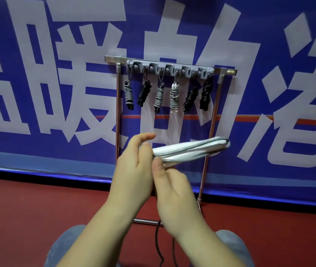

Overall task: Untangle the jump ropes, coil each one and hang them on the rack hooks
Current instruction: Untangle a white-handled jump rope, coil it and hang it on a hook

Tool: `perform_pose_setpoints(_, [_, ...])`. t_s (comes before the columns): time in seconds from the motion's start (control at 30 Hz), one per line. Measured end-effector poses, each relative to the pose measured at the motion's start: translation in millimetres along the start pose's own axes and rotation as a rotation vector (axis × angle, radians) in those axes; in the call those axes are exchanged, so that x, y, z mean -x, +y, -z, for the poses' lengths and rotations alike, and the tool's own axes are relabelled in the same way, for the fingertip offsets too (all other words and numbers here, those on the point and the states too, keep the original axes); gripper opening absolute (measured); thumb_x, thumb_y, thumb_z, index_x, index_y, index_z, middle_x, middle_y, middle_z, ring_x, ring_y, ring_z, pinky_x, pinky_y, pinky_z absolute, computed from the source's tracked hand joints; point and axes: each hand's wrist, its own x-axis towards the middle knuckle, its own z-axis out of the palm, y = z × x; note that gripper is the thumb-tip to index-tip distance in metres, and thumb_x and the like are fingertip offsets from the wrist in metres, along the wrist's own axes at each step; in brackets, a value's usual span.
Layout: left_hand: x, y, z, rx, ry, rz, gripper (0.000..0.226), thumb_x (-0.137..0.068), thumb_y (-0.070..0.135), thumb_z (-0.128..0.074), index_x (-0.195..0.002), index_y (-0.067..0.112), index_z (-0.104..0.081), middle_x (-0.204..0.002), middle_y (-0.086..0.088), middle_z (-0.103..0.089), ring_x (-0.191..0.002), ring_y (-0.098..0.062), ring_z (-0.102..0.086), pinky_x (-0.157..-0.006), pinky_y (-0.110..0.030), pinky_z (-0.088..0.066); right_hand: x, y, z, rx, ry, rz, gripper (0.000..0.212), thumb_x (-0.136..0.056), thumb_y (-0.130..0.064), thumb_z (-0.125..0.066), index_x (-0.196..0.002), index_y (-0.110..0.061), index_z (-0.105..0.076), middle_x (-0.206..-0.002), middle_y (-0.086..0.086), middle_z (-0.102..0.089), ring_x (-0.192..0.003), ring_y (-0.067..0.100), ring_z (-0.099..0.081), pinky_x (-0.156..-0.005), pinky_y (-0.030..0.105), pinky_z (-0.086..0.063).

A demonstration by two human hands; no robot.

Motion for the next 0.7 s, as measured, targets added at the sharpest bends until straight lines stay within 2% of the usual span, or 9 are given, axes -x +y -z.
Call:
perform_pose_setpoints(0.1, [-7.9, -5.2, 5.0, -0.183, 0.033, 0.013, 0.03, -0.083, 0.039, -0.03, -0.095, 0.033, -0.058, -0.068, 0.006, -0.061, -0.068, -0.008, -0.056, -0.064, -0.032, -0.043, 0.3, -0.1, 9.2, 0.3, -0.08, 0.034, 0.05, -0.093, -0.054, -0.032, -0.068, -0.015, -0.051, -0.052, -0.009, -0.049, -0.056, 0.007, -0.041, -0.058, 0.029, -0.036])
perform_pose_setpoints(0.17, [-13.9, -11.8, 10.8, -0.291, 0.081, 0.049, 0.023, -0.092, 0.034, -0.034, -0.091, 0.031, -0.057, -0.067, 0.004, -0.06, -0.07, -0.013, -0.056, -0.06, -0.034, -0.041, 4.1, -2.5, 11.3, 0.444, -0.157, 0.081, 0.038, -0.096, -0.04, -0.041, -0.066, -0.017, -0.048, -0.051, -0.008, -0.045, -0.054, 0.008, -0.039, -0.054, 0.024, -0.032])
perform_pose_setpoints(0.27, [-18.6, -17.8, 19.0, -0.42, 0.064, 0.103, 0.02, -0.093, 0.027, -0.037, -0.092, 0.028, -0.057, -0.064, 0.004, -0.059, -0.069, -0.02, -0.057, -0.056, -0.033, -0.037, 5.6, -8.2, 17.7, 0.509, -0.2, 0.108, 0.02, -0.088, -0.036, -0.056, -0.079, -0.019, -0.06, -0.049, -0.01, -0.047, -0.051, 0.008, -0.04, -0.049, 0.02, -0.03])
perform_pose_setpoints(0.33, [-18.2, -16.3, 22.2, -0.516, -0.056, 0.115, 0.021, -0.094, 0.031, -0.036, -0.096, 0.032, -0.057, -0.075, 0.008, -0.064, -0.081, -0.019, -0.059, -0.063, -0.033, -0.042, -1.0, -13.1, 26.1, 0.6, -0.195, 0.174, 0.018, -0.086, -0.037, -0.06, -0.079, -0.02, -0.062, -0.052, -0.006, -0.046, -0.054, 0.008, -0.042, -0.051, 0.02, -0.03])
perform_pose_setpoints(0.43, [-18.3, -7.5, 27.4, -0.735, -0.347, 0.031, 0.025, -0.095, 0.04, -0.038, -0.107, 0.04, -0.06, -0.096, 0.012, -0.069, -0.094, -0.011, -0.059, -0.075, -0.03, -0.047, -15.4, -26.1, 36.5, 0.712, -0.199, 0.28, 0.013, -0.082, -0.039, -0.065, -0.083, -0.027, -0.068, -0.06, -0.013, -0.046, -0.063, 0.003, -0.045, -0.058, 0.017, -0.032])
perform_pose_setpoints(0.5, [-20.7, -2.8, 34.4, -0.71, -0.464, 0.035, 0.027, -0.096, 0.039, -0.038, -0.11, 0.042, -0.061, -0.099, 0.012, -0.07, -0.092, -0.004, -0.06, -0.078, -0.027, -0.048, -25.7, -26.1, 40.9, 0.737, -0.204, 0.289, 0.019, -0.078, -0.044, -0.068, -0.087, -0.027, -0.07, -0.069, -0.013, -0.052, -0.072, 0.002, -0.05, -0.066, 0.02, -0.041])
perform_pose_setpoints(0.57, [-23.6, -2.4, 39.3, -0.629, -0.531, 0.042, 0.031, -0.095, 0.04, -0.036, -0.113, 0.044, -0.061, -0.106, 0.016, -0.069, -0.098, 0.002, -0.059, -0.088, -0.028, -0.048, -34.5, -23.6, 45.0, 0.723, -0.216, 0.205, 0.028, -0.075, -0.051, -0.068, -0.085, -0.025, -0.071, -0.077, -0.008, -0.062, -0.078, 0.006, -0.058, -0.073, 0.033, -0.049])
perform_pose_setpoints(0.63, [-23.1, 0.9, 43.5, -0.537, -0.594, 0.023, 0.036, -0.087, 0.046, -0.034, -0.111, 0.051, -0.061, -0.115, 0.024, -0.065, -0.107, 0.007, -0.056, -0.097, -0.027, -0.044, -42.0, -21.0, 49.5, 0.615, -0.294, 0.083, 0.033, -0.075, -0.053, -0.067, -0.074, -0.019, -0.069, -0.065, -0.005, -0.06, -0.062, 0.009, -0.055, -0.064, 0.035, -0.048])
perform_pose_setpoints(0.7, [-14.5, 12.2, 44.4, -0.33, -0.636, 0.022, 0.035, -0.083, 0.042, -0.036, -0.1, 0.054, -0.065, -0.111, 0.025, -0.067, -0.106, 0.008, -0.058, -0.095, -0.022, -0.044, -47.7, -22.4, 53.2, 0.493, -0.406, 0.022, 0.039, -0.079, -0.049, -0.066, -0.064, -0.013, -0.064, -0.052, -0.005, -0.046, -0.051, 0.009, -0.041, -0.055, 0.031, -0.037])
